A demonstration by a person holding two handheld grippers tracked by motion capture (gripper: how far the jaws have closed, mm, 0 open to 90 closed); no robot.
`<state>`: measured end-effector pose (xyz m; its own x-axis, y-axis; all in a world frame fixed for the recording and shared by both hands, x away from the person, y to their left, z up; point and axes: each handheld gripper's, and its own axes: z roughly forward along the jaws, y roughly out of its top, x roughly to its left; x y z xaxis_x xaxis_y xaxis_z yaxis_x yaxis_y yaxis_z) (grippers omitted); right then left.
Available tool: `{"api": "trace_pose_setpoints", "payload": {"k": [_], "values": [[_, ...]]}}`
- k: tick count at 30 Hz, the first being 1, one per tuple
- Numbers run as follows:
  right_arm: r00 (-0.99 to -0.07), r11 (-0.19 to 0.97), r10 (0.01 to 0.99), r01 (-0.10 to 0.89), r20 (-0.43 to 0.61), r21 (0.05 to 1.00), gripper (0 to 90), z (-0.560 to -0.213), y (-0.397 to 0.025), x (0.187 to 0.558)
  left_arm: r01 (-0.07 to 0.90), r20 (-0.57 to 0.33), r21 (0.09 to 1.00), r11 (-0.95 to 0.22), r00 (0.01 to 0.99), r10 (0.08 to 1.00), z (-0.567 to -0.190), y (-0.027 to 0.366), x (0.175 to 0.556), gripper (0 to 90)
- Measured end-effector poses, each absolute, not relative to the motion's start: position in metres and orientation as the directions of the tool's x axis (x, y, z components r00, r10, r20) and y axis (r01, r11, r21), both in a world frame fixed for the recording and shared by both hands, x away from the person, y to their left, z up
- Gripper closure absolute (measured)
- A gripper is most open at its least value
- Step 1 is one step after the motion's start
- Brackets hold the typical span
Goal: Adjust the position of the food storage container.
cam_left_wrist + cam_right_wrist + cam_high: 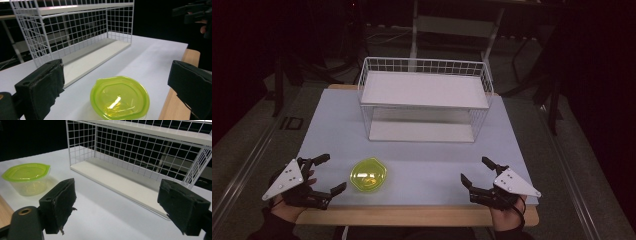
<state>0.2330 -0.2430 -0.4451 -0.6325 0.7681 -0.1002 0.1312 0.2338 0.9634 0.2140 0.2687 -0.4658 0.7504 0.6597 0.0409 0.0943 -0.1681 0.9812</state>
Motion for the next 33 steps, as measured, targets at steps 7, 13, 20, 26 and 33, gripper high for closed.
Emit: {"api": "trace_pose_setpoints", "payload": {"k": [7,13,20,26,33], "values": [[-0.626,0.253,0.768,0.104,-0.134,0.962,15.1,-0.444,-0.241,0.230,0.065,0.039,0.988,-0.142,0.775,0.630,-0.462,0.266,0.210,1.5],[-0.619,0.245,0.775,0.107,-0.128,0.964,15.1,-0.443,-0.240,0.230,0.096,-0.031,0.993,-0.073,0.789,0.613,-0.450,0.266,0.212,1.5],[-0.617,0.246,0.777,0.112,-0.127,0.963,14.9,-0.444,-0.240,0.231,0.137,-0.042,0.985,-0.101,0.774,0.632,-0.436,0.273,0.214,1.5],[-0.624,0.250,0.773,0.126,-0.120,0.960,14.9,-0.445,-0.238,0.232,0.219,-0.067,0.964,-0.153,0.752,0.656,-0.437,0.280,0.217,4.6],[-0.630,0.256,0.767,0.127,-0.121,0.958,14.9,-0.445,-0.237,0.233,0.258,-0.045,0.942,-0.215,0.731,0.681,-0.450,0.282,0.224,15.6]]}}
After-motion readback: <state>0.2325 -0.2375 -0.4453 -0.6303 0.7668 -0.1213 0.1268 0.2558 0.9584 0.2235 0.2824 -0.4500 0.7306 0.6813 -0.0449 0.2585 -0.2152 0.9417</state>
